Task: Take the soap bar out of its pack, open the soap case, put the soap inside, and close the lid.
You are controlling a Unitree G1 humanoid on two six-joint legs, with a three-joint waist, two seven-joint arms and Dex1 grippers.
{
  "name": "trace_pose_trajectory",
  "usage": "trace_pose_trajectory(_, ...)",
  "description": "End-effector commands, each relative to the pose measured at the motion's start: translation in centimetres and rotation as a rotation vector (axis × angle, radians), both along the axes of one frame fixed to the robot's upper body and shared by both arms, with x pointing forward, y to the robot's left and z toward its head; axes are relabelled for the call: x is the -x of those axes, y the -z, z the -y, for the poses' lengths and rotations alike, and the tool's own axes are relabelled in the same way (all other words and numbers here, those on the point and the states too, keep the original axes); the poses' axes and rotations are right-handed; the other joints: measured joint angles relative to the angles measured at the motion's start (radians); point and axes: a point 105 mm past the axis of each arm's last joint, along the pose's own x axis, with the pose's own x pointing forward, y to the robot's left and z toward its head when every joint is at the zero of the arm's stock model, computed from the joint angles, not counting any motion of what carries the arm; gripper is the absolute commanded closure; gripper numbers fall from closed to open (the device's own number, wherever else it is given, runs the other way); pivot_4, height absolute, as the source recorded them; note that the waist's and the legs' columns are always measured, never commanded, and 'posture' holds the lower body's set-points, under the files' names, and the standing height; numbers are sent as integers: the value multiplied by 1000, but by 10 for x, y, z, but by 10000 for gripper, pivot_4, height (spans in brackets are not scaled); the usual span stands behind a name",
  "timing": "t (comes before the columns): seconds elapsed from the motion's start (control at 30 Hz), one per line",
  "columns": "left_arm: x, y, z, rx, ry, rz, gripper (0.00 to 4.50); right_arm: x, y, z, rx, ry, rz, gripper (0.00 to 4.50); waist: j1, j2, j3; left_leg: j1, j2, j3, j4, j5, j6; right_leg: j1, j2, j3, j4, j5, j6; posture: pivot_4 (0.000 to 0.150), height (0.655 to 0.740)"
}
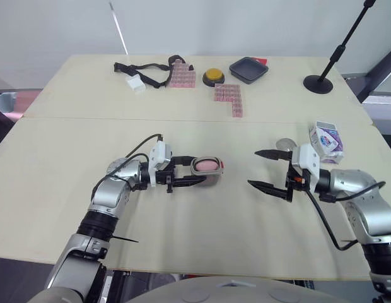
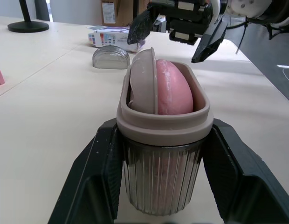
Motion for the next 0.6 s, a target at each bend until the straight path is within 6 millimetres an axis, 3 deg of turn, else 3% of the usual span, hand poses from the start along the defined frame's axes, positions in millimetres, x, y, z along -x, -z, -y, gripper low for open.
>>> trace_pose_trajectory(0.03,0,-9,-1,22,11,68,25716,1,-8,1,-8,5,64,209,-7,0,0,0,0,0,0,0,0,0,0,0,0,0,0,1500,7400)
trace_pose_trajectory(0.2,1,-12,3,21,39,87,25716,3,-5,2,3,13,73,209,-21,0,0,1,0,-1,-1,0,0,2,0,-1,-1,0,0,1500,7400)
trace_pose_trajectory(0.33,1,-16,7,29,53,93,25716,0,-14,16,6,103,100,209,-22,0,0,1,0,-1,-1,0,0,2,0,-1,-2,0,0,1500,7400)
trace_pose_trajectory(0.5,6,-19,12,23,88,105,25716,4,-35,58,52,300,46,209,-17,0,0,2,-1,-1,-1,-1,2,4,-2,-1,-4,0,0,1500,7400)
trace_pose_trajectory(0.6,7,-19,14,22,101,104,25716,2,-53,72,91,363,-16,209,-23,0,0,5,-2,-1,-2,-1,2,7,-2,-1,-5,0,0,1500,7400)
